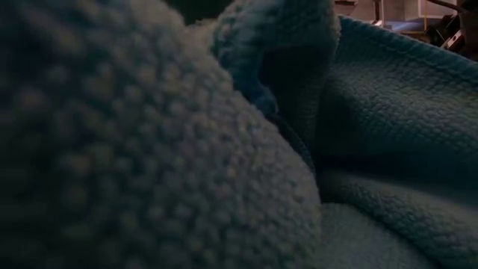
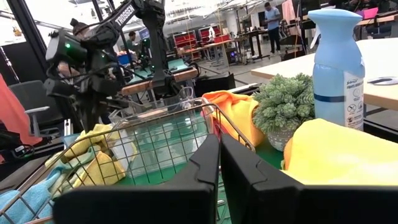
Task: Sort microfiber towel by color & place in baskets
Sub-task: Put the bottom left yellow microfiber cloth into the middle transparent bin
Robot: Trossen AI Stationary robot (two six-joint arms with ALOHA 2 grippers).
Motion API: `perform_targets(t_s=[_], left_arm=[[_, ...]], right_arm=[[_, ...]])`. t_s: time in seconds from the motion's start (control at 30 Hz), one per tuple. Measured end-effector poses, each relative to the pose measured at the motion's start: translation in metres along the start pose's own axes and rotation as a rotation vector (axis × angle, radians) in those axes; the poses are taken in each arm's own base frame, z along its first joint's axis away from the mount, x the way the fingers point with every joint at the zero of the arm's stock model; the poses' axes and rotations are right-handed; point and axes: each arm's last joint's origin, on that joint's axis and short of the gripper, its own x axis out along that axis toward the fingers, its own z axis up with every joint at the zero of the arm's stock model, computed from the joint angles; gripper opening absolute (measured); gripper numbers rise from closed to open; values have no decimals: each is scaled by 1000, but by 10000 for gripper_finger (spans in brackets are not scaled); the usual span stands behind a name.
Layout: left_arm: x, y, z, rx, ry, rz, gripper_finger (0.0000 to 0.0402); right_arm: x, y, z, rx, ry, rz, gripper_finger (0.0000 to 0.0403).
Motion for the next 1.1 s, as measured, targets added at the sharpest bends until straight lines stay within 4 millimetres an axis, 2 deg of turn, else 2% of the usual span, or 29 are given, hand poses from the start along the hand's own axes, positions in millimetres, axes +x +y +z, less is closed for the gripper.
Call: perform_targets(t_s=[0.2, 0.47, 0.73, 0.83, 0.93, 1.1], left_arm=[[-25, -3, 6, 41, -121, -86, 0], [-79, -1, 17, 5, -311, -252, 0], [-135, 14, 27, 36, -528, -391, 0], [-144, 17, 28, 82, -544, -406, 0], [-143, 17, 28, 99, -527, -408, 0], [-131, 12, 23, 138, -408, -402, 0]], right_arm=[[0, 0, 0, 0, 0, 0, 17], [0, 0, 0, 0, -1, 1, 17], [0, 0, 0, 0, -1, 1, 17], [0, 0, 0, 0, -1, 1, 17], [0, 0, 0, 0, 0, 1, 17], [0, 0, 0, 0, -1, 1, 17]])
